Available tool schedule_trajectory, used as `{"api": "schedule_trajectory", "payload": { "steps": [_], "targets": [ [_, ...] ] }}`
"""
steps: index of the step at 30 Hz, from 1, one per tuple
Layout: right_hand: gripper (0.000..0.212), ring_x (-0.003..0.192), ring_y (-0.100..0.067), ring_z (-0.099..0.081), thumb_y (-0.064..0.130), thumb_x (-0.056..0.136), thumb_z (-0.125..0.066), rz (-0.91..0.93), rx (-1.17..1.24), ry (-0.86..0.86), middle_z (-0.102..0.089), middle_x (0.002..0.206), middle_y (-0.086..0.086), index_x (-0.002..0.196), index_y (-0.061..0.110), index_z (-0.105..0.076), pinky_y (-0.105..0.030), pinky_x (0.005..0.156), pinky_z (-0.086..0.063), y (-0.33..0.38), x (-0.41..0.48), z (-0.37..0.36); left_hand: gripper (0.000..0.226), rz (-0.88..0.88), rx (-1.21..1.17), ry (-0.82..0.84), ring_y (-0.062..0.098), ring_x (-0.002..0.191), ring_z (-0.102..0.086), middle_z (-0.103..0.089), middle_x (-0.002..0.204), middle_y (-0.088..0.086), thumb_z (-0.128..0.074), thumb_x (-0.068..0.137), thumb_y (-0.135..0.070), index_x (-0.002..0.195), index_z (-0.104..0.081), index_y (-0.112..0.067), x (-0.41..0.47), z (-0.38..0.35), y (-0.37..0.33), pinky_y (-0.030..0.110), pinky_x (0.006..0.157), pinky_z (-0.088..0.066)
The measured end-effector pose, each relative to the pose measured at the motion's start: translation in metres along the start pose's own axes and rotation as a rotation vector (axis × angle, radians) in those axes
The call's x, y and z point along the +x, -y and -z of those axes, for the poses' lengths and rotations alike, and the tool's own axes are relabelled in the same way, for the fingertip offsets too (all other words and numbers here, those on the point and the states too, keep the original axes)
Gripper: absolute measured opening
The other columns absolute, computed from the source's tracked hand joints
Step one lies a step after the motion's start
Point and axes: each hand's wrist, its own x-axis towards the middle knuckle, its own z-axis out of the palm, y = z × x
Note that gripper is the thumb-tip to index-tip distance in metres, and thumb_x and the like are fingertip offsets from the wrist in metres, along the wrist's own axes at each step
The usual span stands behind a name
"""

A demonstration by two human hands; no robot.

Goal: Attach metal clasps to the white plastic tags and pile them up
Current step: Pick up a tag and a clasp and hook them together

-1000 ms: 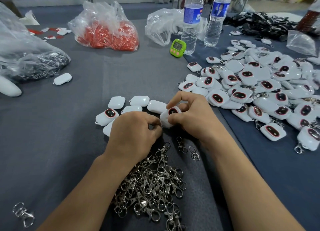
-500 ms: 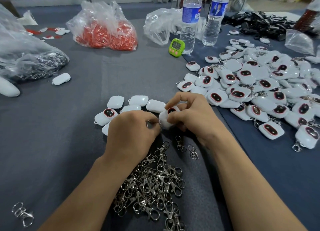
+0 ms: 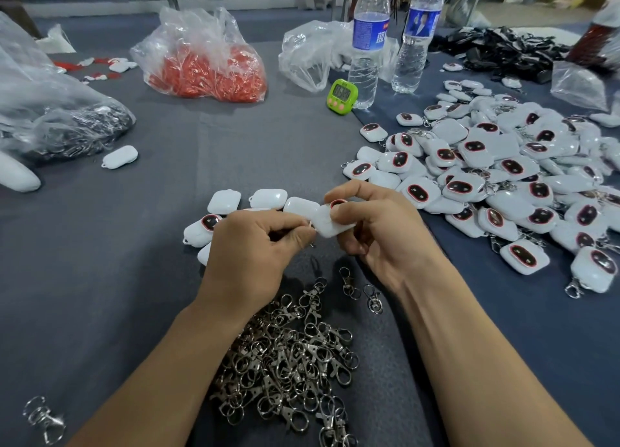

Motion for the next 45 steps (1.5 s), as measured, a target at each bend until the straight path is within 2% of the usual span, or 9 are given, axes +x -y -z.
{"api": "schedule_trajectory", "payload": {
  "steps": [4,7,14,18,25,31,36,41,45],
  "targets": [
    [0.024,0.035,-0.015,-0.037,-0.015,0.083,-0.057,-0.015,-0.004,-0.035,-0.060,0.060,-0.010,0.079,0.007,-0.068,-0.019,0.038,-0.021,-0.002,-0.001,-0.003,0.013,-0.129,0.242,-0.068,0.014,0.062,-0.061,-0.070,0.067,-0.007,-0.075,0.081,-0.033,0.082,-0.080,-0.021,-0.003,-0.002,0.000,0.032,0.063,-0.045],
    [0.029,0.041,-0.013,-0.043,-0.012,0.084,-0.058,-0.073,0.158,-0.017,-0.062,0.066,-0.012,0.072,0.009,-0.075,-0.017,0.039,-0.024,0.000,-0.001,-0.003,0.009,-0.048,0.050,-0.058,-0.001,0.057,-0.056,-0.068,0.065,-0.020,-0.072,0.086,-0.033,0.091,-0.080,-0.030,-0.002,-0.002,-0.004,0.012,0.055,-0.040],
    [0.022,0.042,-0.010,-0.046,-0.011,0.085,-0.057,-0.044,0.211,0.028,-0.062,0.064,-0.006,0.085,0.007,-0.070,-0.017,0.035,-0.033,-0.001,0.000,-0.005,0.019,0.102,-0.203,-0.033,0.001,0.049,-0.042,-0.055,0.052,-0.013,-0.067,0.088,-0.033,0.082,-0.078,-0.047,-0.001,-0.006,-0.008,0.019,0.049,-0.037],
    [0.017,0.037,-0.014,-0.045,0.000,0.073,-0.066,0.032,0.102,0.041,-0.064,0.060,-0.005,0.079,0.015,-0.072,-0.017,0.038,-0.030,-0.001,-0.002,-0.004,0.028,-0.025,0.129,-0.057,0.015,0.051,-0.043,-0.049,0.051,-0.002,-0.066,0.088,-0.032,0.069,-0.074,-0.013,-0.003,-0.004,-0.008,0.035,0.051,-0.036],
    [0.020,0.037,-0.014,-0.043,-0.009,0.087,-0.061,0.075,-0.100,-0.014,-0.063,0.059,-0.007,0.090,0.009,-0.067,-0.024,0.046,-0.024,-0.004,-0.006,-0.012,0.031,-0.246,0.660,-0.048,0.031,0.051,-0.047,-0.057,0.053,0.008,-0.082,0.083,-0.012,0.057,-0.064,-0.011,-0.004,-0.001,-0.014,0.031,0.062,-0.017],
    [0.023,0.038,-0.011,-0.044,-0.011,0.088,-0.058,0.019,0.125,-0.036,-0.064,0.058,-0.004,0.087,0.009,-0.069,-0.019,0.037,-0.029,0.001,-0.005,-0.010,0.011,0.024,0.070,-0.049,0.006,0.060,-0.056,-0.064,0.062,-0.014,-0.072,0.092,-0.025,0.083,-0.076,-0.029,-0.003,-0.005,-0.005,0.018,0.054,-0.038],
    [0.035,0.044,-0.011,-0.049,-0.010,0.085,-0.059,-0.028,0.254,0.002,-0.066,0.064,-0.005,0.070,0.015,-0.078,-0.019,0.038,-0.035,0.001,-0.002,-0.009,0.018,0.155,-0.218,0.038,-0.001,0.046,-0.044,-0.053,0.051,-0.016,-0.065,0.096,-0.029,0.087,-0.080,-0.029,0.003,-0.006,-0.007,0.008,0.048,-0.033],
    [0.030,0.040,-0.012,-0.044,-0.011,0.087,-0.057,0.024,0.176,-0.006,-0.062,0.060,-0.004,0.078,0.013,-0.073,-0.017,0.036,-0.030,-0.001,-0.003,-0.007,0.031,-0.048,0.161,-0.036,0.014,0.051,-0.042,-0.051,0.050,0.001,-0.062,0.091,-0.031,0.070,-0.072,-0.009,0.000,-0.004,-0.011,0.033,0.051,-0.034],
    [0.026,0.036,-0.014,-0.040,-0.011,0.086,-0.059,0.087,-0.017,-0.005,-0.063,0.060,-0.009,0.083,0.012,-0.069,-0.017,0.037,-0.027,-0.003,-0.005,-0.007,0.025,-0.213,0.597,0.018,0.030,0.051,-0.047,-0.057,0.053,0.006,-0.073,0.081,-0.010,0.057,-0.063,-0.010,0.000,-0.001,-0.018,0.031,0.063,-0.008]
  ]
}}
